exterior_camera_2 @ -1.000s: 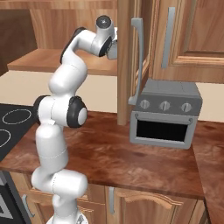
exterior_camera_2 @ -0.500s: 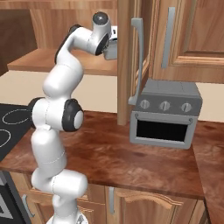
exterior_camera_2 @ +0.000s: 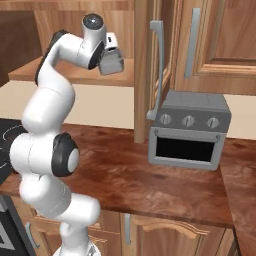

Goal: Retrieve the tupperware and aluminum foil from the cabinet and place them on the dining counter near the plate with lemon wedges to prepare for storing leftovers.

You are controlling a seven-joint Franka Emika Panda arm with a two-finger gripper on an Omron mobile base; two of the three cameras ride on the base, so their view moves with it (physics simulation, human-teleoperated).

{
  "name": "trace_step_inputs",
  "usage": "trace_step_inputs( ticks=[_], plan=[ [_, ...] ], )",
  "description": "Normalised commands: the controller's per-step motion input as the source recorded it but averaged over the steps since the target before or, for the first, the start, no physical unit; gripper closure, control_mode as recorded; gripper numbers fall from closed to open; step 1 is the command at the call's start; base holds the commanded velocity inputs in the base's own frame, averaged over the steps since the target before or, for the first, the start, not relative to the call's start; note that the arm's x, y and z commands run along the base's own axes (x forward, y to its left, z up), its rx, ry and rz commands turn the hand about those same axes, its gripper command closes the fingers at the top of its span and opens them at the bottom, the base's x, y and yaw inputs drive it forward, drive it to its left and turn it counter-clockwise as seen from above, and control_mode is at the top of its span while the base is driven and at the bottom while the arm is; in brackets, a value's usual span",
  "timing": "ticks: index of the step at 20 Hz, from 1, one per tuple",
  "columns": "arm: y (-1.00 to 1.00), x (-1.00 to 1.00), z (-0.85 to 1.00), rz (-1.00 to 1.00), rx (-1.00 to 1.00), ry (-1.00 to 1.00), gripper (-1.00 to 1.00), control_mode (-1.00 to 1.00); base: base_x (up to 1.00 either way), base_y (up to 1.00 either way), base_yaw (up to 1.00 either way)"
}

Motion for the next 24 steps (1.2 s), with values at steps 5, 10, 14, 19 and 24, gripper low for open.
trace_step_inputs(
  ticks=[5, 10, 14, 19, 24],
  plan=[
    [0.54, -1.00, -0.05, 0.06, -0.02, 0.00, 1.00, -1.00, 0.00, 0.00, 0.00],
    [0.03, -1.00, 0.05, -0.01, 0.00, 0.06, 1.00, -1.00, 0.00, 0.00, 0.00],
    [-0.01, -1.00, 0.10, -0.02, 0.00, 0.09, 1.00, -1.00, 0.00, 0.00, 0.00],
    [0.00, -1.00, 0.01, 0.00, 0.00, 0.14, 1.00, -1.00, 0.00, 0.00, 0.00],
    [0.00, -0.91, 0.00, 0.00, -0.01, 0.23, 1.00, -1.00, 0.00, 0.00, 0.00]
  ],
)
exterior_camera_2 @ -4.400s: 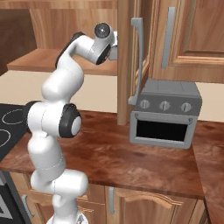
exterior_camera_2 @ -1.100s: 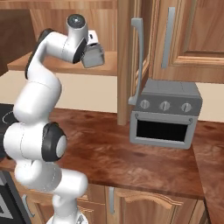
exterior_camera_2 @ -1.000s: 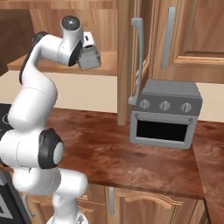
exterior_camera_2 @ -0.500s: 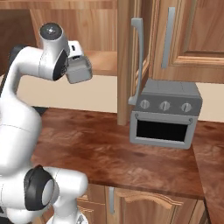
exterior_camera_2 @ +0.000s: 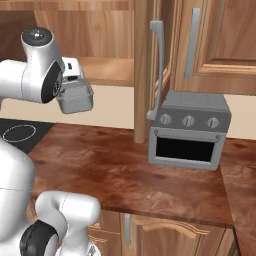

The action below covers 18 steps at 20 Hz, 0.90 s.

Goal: Retrieve the tupperware and aluminum foil from the cabinet and place them on the dining counter near the plate with lemon wedges to prepare for storing leftovers.

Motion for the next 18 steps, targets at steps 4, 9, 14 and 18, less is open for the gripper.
trace_step_inputs(
  ticks=[4, 9, 14, 18],
  plan=[
    [0.00, -0.84, 0.00, 0.00, -0.02, 0.25, 1.00, -1.00, 0.00, 0.00, 0.00],
    [0.00, 0.00, 0.00, 0.00, 0.00, 0.00, 1.00, 1.00, -0.96, 0.00, 0.00],
    [0.00, 0.00, 0.00, 0.00, 0.00, 0.00, 1.00, 1.00, -1.00, 0.01, 0.08],
    [0.00, 0.00, 0.00, 0.00, 0.00, 0.00, 1.00, 1.00, -1.00, 0.18, 0.29]
  ],
)
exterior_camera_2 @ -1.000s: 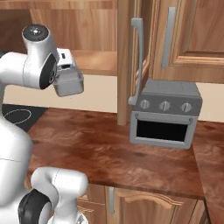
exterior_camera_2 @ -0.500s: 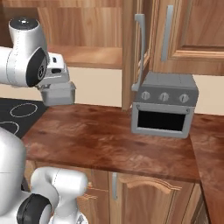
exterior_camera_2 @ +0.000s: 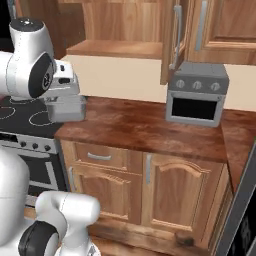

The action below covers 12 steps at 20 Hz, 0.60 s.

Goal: Retrieve the tupperware and aluminum foil from the cabinet and place them on the dining counter near the plate with lemon wedges to prepare for storing leftovers.

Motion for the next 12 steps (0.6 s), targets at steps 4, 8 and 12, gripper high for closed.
trace_step_inputs(
  ticks=[4, 8, 12],
  plan=[
    [0.00, 0.00, 0.00, 0.00, 0.00, 0.00, 1.00, 1.00, -0.92, 0.57, 0.51],
    [0.00, 0.00, 0.00, 0.00, 0.00, 0.00, 1.00, 1.00, -0.53, 0.87, 0.69],
    [0.00, 0.00, 0.00, 0.00, 0.00, 0.00, 1.00, 1.00, -0.20, 0.88, 0.84]
  ],
)
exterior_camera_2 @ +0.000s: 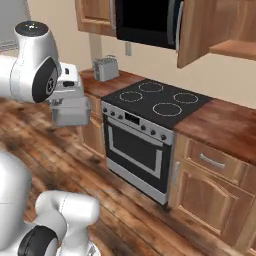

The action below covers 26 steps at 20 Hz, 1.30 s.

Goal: Retrieve the tupperware and aluminum foil from the cabinet and place them on the dining counter near the plate with lemon wedges to prepare for storing leftovers.

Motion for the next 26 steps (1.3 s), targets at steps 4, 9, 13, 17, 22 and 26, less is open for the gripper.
trace_step_inputs(
  ticks=[4, 9, 13, 17, 22, 26],
  plan=[
    [0.00, 0.00, 0.00, 0.00, 0.00, 0.00, 1.00, 1.00, -0.12, 0.80, 0.89],
    [0.00, 0.00, 0.00, 0.00, 0.00, 0.00, 1.00, 1.00, -0.07, 0.82, 0.88],
    [0.00, 0.00, 0.00, 0.00, 0.00, 0.00, 1.00, 1.00, -0.01, 0.82, 0.87],
    [0.00, 0.00, 0.00, 0.00, 0.00, 0.00, 1.00, 1.00, 0.00, 0.78, 0.87],
    [0.00, 0.00, 0.00, 0.00, 0.00, 0.00, 1.00, 1.00, 0.01, 0.75, 0.81],
    [0.00, 0.00, 0.00, 0.00, 0.00, 0.00, 1.00, 1.00, 0.18, 0.86, 0.72]
  ],
)
